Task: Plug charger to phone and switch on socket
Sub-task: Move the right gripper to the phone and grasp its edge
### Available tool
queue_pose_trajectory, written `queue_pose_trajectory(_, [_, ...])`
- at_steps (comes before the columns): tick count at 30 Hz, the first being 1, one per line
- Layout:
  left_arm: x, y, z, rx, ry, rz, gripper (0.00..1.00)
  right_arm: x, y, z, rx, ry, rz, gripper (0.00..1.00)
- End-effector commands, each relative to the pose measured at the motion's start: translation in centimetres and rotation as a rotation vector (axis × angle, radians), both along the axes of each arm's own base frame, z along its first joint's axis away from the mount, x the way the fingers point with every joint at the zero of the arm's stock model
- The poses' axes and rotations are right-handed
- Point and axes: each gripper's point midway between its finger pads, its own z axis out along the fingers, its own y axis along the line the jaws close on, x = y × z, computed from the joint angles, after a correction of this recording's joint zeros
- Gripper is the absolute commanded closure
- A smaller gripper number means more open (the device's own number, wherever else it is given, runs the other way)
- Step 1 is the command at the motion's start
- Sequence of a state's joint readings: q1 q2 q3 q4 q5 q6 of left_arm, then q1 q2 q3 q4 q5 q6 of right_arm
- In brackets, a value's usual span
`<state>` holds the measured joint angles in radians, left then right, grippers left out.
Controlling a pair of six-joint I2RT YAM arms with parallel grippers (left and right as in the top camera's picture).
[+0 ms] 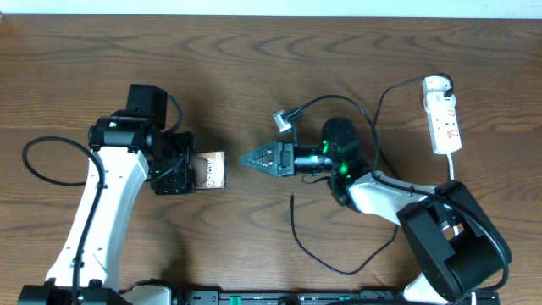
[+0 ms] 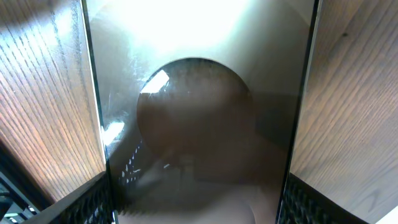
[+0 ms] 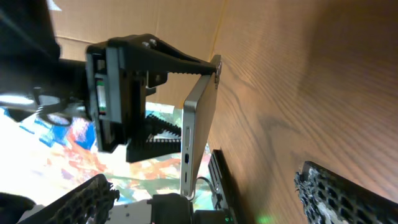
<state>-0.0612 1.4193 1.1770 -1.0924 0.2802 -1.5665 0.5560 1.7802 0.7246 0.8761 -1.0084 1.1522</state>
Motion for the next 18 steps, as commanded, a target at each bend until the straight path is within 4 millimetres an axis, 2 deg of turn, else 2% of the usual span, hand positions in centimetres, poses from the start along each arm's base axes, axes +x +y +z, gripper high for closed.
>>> queue_pose_trajectory(1, [0.3, -0.1, 0.8, 0.046, -0.028, 0.016, 0.93, 0.8, 0.9, -0.1, -0.012, 0.018, -0.065, 0.08])
queue_pose_trajectory(8, [0.0, -1.2, 0.7, 0.092, -0.024, 0.030, 0.93, 0.4, 1.2, -0.2, -0.015, 0.020, -0.060, 0.11])
queue_pose_trajectory(18, [0.3, -3.6, 0.9, 0.072, -0.057, 0.004, 0.93, -0.3, 2.1, -0.5, -0.025, 0.024, -0.055, 0.13])
